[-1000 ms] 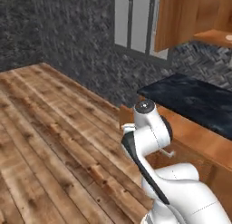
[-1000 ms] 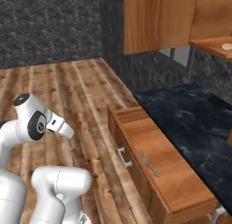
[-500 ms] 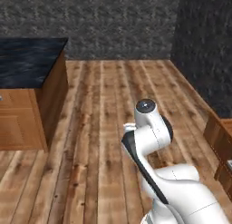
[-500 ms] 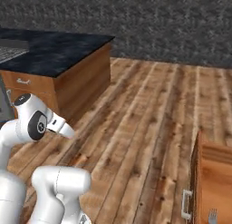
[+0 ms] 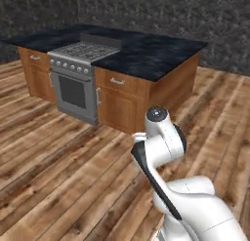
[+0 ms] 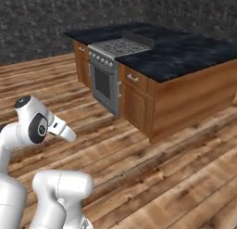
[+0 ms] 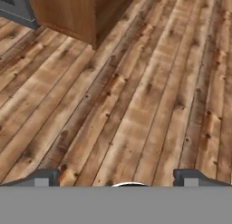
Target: Organize the utensils by type. Pick up the wooden spoons from the counter and place them in the open cabinet. Then pick up the metallic utensils from the counter and place them in the open drawer.
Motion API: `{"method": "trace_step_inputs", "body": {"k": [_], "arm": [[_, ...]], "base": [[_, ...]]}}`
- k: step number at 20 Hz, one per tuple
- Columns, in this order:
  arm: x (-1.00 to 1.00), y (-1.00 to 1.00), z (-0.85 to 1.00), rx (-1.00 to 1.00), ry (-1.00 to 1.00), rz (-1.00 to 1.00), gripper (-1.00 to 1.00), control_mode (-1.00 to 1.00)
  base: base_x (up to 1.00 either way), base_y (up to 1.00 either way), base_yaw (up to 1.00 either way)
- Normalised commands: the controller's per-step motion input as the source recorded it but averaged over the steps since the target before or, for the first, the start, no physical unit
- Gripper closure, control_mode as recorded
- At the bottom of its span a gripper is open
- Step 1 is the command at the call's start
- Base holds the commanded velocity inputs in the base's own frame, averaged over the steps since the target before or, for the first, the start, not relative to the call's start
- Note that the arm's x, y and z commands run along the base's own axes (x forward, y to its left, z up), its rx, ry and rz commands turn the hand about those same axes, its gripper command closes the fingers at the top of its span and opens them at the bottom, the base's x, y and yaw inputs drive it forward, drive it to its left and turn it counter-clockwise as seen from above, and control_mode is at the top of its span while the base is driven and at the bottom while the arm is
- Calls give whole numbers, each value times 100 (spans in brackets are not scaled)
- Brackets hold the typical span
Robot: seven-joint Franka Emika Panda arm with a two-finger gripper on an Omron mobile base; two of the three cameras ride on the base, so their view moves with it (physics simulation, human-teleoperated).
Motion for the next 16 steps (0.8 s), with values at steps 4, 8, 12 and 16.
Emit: {"method": "trace_step_inputs", "body": {"k": [4, 8, 12, 16], "arm": [[0, 0, 0, 0, 0, 0, -100, 100], [0, 0, 0, 0, 0, 0, -100, 100], [0, 0, 0, 0, 0, 0, -100, 100], [0, 0, 0, 0, 0, 0, -100, 100]], "base": [[24, 0, 99], [87, 0, 61], [100, 0, 20], [100, -13, 5]]}}
